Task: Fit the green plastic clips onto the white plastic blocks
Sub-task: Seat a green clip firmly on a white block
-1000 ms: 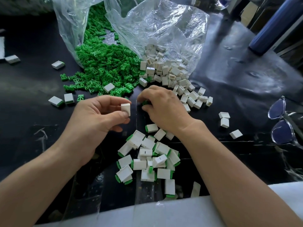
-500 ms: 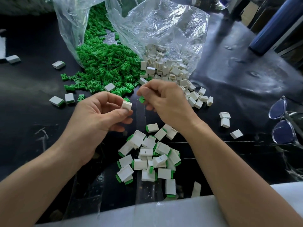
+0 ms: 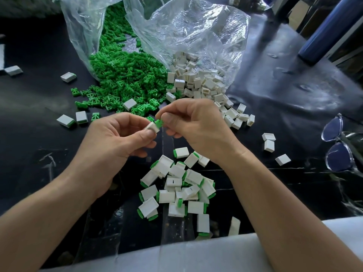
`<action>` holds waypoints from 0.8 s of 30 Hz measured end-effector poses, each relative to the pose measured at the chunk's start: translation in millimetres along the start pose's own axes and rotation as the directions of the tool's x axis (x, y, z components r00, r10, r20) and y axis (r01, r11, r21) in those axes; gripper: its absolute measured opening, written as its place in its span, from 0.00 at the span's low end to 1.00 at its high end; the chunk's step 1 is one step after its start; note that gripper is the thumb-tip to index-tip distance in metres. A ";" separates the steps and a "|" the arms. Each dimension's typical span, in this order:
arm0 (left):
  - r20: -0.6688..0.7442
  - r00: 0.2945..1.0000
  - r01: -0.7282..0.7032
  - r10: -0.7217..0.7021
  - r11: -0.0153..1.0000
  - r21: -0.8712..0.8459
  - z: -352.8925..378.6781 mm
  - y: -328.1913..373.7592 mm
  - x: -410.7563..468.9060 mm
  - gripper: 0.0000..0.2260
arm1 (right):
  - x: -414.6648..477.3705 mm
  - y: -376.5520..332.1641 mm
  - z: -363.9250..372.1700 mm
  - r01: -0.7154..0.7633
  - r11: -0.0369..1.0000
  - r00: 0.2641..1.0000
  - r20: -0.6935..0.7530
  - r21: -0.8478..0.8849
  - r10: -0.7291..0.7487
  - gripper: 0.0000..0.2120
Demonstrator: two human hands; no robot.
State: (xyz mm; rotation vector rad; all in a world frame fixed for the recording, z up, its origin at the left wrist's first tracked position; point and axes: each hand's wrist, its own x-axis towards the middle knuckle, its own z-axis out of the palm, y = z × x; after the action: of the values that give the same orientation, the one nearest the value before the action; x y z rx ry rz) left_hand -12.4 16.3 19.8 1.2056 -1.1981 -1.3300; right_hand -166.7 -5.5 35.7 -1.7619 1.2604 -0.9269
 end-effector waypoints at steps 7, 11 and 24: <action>0.001 1.000 -0.016 0.016 1.000 0.025 -1.0 0.4 -0.3 0.09 | -1.9 0.2 4.0 -0.024 0.999 0.998 0.054 -0.031 0.025 0.04; -0.002 1.000 -0.023 0.023 1.000 0.009 -0.8 0.7 -0.7 0.08 | -1.9 -1.9 2.8 -0.055 0.998 0.997 0.053 -0.024 0.056 0.10; 0.091 0.990 0.109 -0.106 0.994 -0.029 -2.1 1.2 -2.4 0.05 | -5.9 -9.5 2.9 0.003 0.964 0.989 0.142 -0.265 0.036 0.16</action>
State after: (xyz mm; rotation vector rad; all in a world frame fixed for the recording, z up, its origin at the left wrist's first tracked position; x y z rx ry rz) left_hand -10.1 18.4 21.1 1.2115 -1.1822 -1.4928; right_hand -161.8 2.8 42.2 -1.9824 1.3499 -0.6286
